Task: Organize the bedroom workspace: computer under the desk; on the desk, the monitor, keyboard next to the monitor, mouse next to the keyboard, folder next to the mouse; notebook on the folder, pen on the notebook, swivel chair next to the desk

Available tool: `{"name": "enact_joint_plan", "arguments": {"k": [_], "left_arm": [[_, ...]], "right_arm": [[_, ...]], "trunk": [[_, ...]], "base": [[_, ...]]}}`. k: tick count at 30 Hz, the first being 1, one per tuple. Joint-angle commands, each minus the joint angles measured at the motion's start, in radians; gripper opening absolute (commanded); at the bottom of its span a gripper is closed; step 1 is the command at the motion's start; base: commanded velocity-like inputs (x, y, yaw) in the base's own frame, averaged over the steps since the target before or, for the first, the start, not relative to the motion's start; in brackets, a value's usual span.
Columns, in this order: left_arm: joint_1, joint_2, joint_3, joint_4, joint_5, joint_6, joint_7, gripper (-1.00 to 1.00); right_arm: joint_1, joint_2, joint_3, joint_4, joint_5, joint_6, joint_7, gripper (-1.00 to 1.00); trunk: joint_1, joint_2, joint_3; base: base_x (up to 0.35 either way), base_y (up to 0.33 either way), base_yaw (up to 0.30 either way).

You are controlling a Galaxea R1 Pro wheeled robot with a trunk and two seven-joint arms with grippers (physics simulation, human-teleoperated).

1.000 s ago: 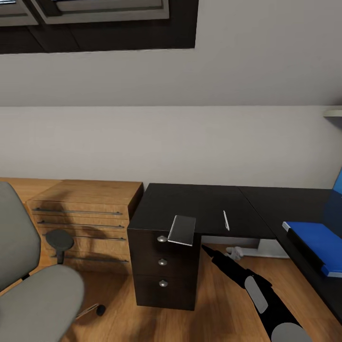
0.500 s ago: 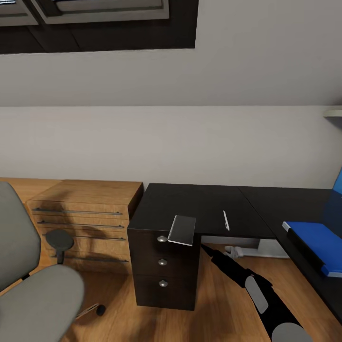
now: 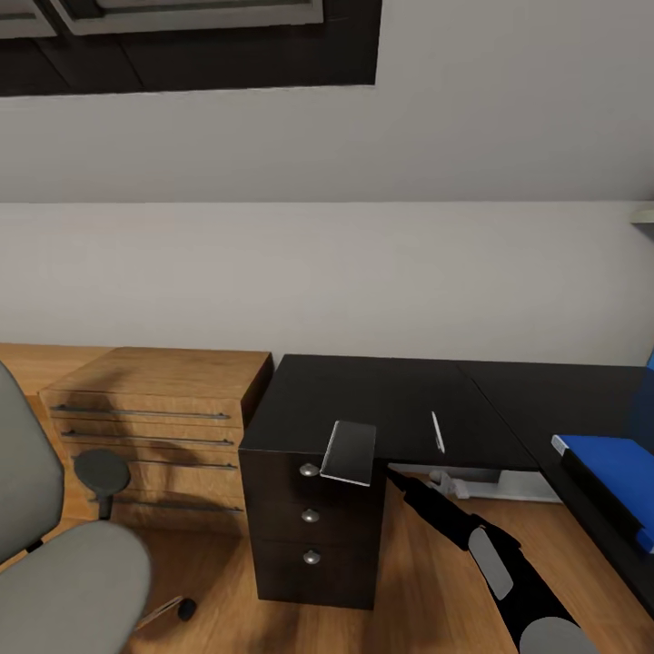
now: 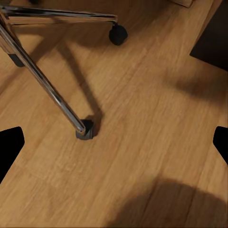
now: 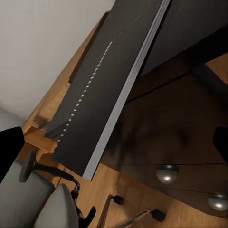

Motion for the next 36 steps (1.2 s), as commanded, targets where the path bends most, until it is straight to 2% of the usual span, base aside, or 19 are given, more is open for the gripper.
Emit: {"name": "enact_joint_plan", "arguments": {"k": [1, 16, 30, 36], "left_arm": [[-0.001, 0.000, 0.003, 0.000, -0.006, -0.002, 0.003, 1.00], [-0.001, 0.000, 0.003, 0.000, -0.006, -0.002, 0.003, 1.00], [0.000, 0.000, 0.005, 0.000, -0.006, -0.002, 0.003, 1.00], [0.000, 0.000, 0.005, 0.000, -0.006, -0.002, 0.003, 1.00]], "right_arm": [[-0.001, 0.000, -0.001, 0.000, -0.008, 0.009, 0.002, 1.00], [-0.001, 0.005, 0.006, 0.004, -0.004, 0.007, 0.002, 1.00], [-0.001, 0.009, 0.064, 0.012, -0.003, 0.006, 0.001, 1.00], [-0.001, 0.009, 0.072, 0.013, -0.003, 0.006, 0.000, 1.00]], "trunk": [[0.000, 0.000, -0.001], [0.000, 0.000, -0.001], [0.000, 0.000, -0.001], [0.000, 0.000, -0.001]], "base": [[0.080, 0.000, 0.000], [0.020, 0.000, 0.000], [0.000, 0.000, 0.000], [0.000, 0.000, 0.000]]}}
